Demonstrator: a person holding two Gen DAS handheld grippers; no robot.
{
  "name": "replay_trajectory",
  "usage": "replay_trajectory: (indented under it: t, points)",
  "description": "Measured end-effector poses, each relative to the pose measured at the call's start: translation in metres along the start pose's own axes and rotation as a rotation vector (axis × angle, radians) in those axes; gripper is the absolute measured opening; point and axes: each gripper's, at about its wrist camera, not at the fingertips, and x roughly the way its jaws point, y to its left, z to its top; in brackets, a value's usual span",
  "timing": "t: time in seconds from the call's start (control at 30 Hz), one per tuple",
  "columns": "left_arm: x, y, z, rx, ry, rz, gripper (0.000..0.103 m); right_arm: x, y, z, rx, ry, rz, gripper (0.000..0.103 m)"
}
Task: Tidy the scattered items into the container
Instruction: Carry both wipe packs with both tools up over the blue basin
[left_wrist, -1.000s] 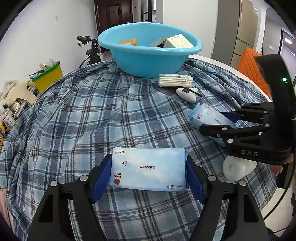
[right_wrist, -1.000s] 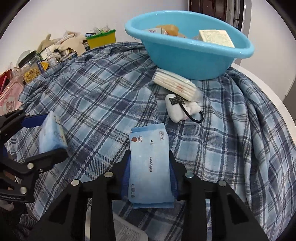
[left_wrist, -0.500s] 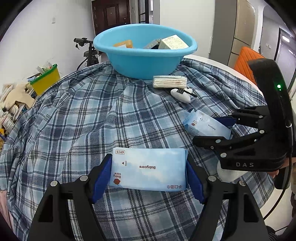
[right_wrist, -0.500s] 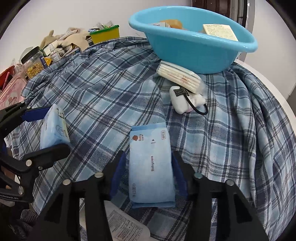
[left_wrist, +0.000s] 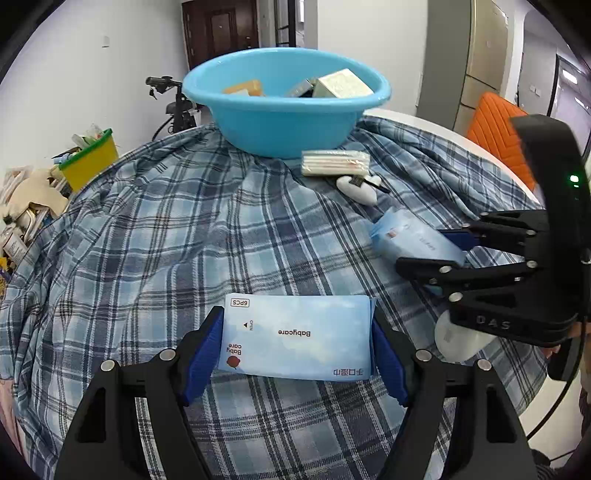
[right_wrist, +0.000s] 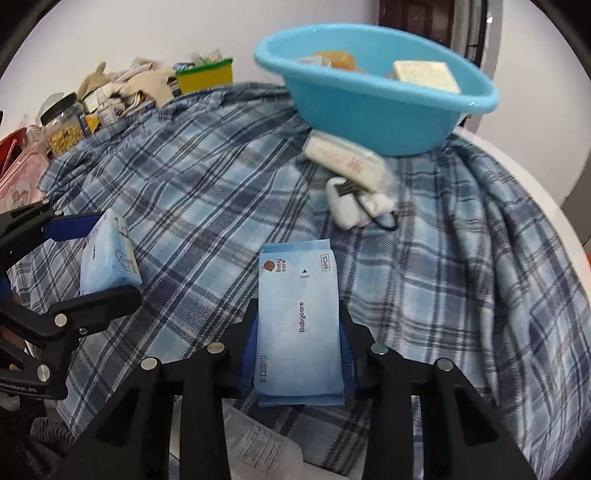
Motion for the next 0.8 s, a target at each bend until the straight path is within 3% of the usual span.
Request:
replay_trajectory:
  t: [0.3, 0.47, 0.57, 0.63, 0.8]
  points:
    - [-0.015, 0.004, 0.001, -0.056, -0.127, 0.062, 0.077, -0.052, -0.009, -0.011, 0.075, -0.227, -0.181, 0.036]
    - [-0.034, 0.006, -0.003, -0.099, -0.283, 0.085, 0.077, -0.08, -0.005, -0.022, 0.119, -0.391, -0.258, 0.036]
    - [-0.044, 0.003, -0.007, -0.076, -0.391, 0.12, 0.077, -0.09, -0.004, -0.029, 0.138, -0.461, -0.284, 0.036]
    - [-0.048, 0.001, -0.012, -0.066, -0.463, 0.145, 0.077, -0.092, -0.004, -0.033, 0.147, -0.488, -0.293, 0.036]
    - [-0.056, 0.004, -0.016, -0.071, -0.526, 0.13, 0.077, -0.097, -0.005, -0.038, 0.174, -0.513, -0.36, 0.036]
